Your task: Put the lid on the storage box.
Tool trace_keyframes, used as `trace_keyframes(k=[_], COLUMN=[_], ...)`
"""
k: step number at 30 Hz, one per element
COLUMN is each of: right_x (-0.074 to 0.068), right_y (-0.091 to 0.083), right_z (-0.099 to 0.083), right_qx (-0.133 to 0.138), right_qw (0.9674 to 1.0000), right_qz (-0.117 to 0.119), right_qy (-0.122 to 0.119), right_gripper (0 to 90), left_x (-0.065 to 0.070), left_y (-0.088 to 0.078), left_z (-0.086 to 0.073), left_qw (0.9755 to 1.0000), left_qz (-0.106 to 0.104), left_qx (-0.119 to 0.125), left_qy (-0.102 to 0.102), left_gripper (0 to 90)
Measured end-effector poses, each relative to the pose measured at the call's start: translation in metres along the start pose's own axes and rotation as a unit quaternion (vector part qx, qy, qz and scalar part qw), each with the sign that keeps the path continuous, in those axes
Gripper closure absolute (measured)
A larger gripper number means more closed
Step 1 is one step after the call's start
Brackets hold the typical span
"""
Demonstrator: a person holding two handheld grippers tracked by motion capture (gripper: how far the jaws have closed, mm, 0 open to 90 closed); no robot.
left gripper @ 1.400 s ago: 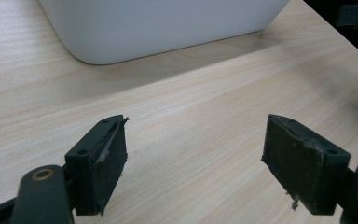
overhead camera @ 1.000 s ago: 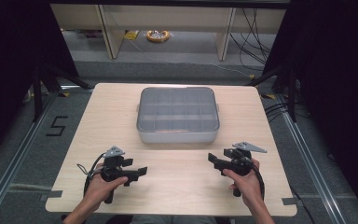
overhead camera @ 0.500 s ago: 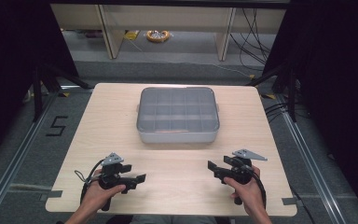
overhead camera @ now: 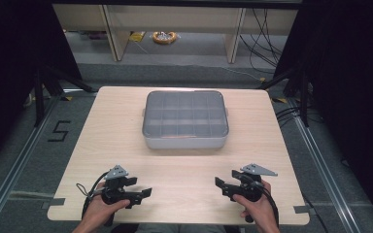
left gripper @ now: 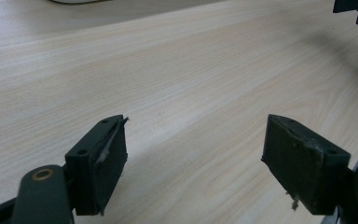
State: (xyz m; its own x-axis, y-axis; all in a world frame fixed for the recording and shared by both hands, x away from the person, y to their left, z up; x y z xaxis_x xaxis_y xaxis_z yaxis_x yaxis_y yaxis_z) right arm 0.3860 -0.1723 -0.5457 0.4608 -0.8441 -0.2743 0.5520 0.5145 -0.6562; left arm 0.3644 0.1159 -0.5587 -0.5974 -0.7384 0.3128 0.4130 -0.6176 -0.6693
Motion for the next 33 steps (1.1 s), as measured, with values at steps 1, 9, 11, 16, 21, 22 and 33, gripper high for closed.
trace_keyframes(k=[1, 9, 11, 16, 21, 22, 33], right_x=[-0.001, -0.006, -0.008, -0.018, -0.017, -0.020, -0.028], right_y=[-0.001, -0.005, -0.007, -0.012, -0.014, -0.015, -0.024], right_z=[-0.001, -0.011, -0.014, -0.023, -0.029, -0.031, -0.045], right_qx=[-0.001, 0.000, -0.005, -0.012, -0.010, -0.015, -0.015], right_qw=[1.0000, 1.0000, 0.9999, 0.9995, 0.9996, 0.9995, 0.9991], right_qz=[0.000, 0.006, 0.008, 0.022, 0.019, 0.024, 0.025], right_qy=[0.001, -0.006, -0.005, 0.021, -0.017, -0.011, -0.031], right_gripper=[22.5, 22.0, 21.9, 21.4, 20.8, 20.6, 19.3], left_x=[0.001, 0.009, 0.011, 0.017, 0.019, 0.020, 0.034], left_y=[0.000, -0.003, -0.004, -0.008, -0.010, -0.010, -0.013], left_z=[-0.001, -0.009, -0.010, -0.014, -0.019, -0.020, -0.031], left_qw=[1.0000, 1.0000, 0.9999, 0.9999, 0.9998, 0.9998, 0.9993], left_qz=[-0.002, -0.007, -0.008, -0.015, -0.014, -0.017, -0.029], left_qx=[0.001, -0.003, -0.003, -0.001, -0.008, -0.008, -0.018], left_qy=[-0.001, 0.005, 0.007, 0.008, 0.012, 0.012, 0.016], left_gripper=[21.0, 21.0, 21.0, 21.0, 21.1, 21.1, 21.1])
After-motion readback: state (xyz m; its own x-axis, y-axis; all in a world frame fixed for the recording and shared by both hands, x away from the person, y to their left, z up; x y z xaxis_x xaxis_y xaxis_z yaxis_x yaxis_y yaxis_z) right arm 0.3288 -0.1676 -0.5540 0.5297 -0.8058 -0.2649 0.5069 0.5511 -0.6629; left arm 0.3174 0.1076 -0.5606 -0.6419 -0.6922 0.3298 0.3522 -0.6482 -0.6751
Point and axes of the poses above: each handheld gripper's, and its own axes: y roughly forward along the jaws, z roughly out of its top, x roughly to its right, the point moved 10 cm from there along y, roughly forward along the jaws, and after that the axes turned 6 degrees about -x, right-handed, at the moved point
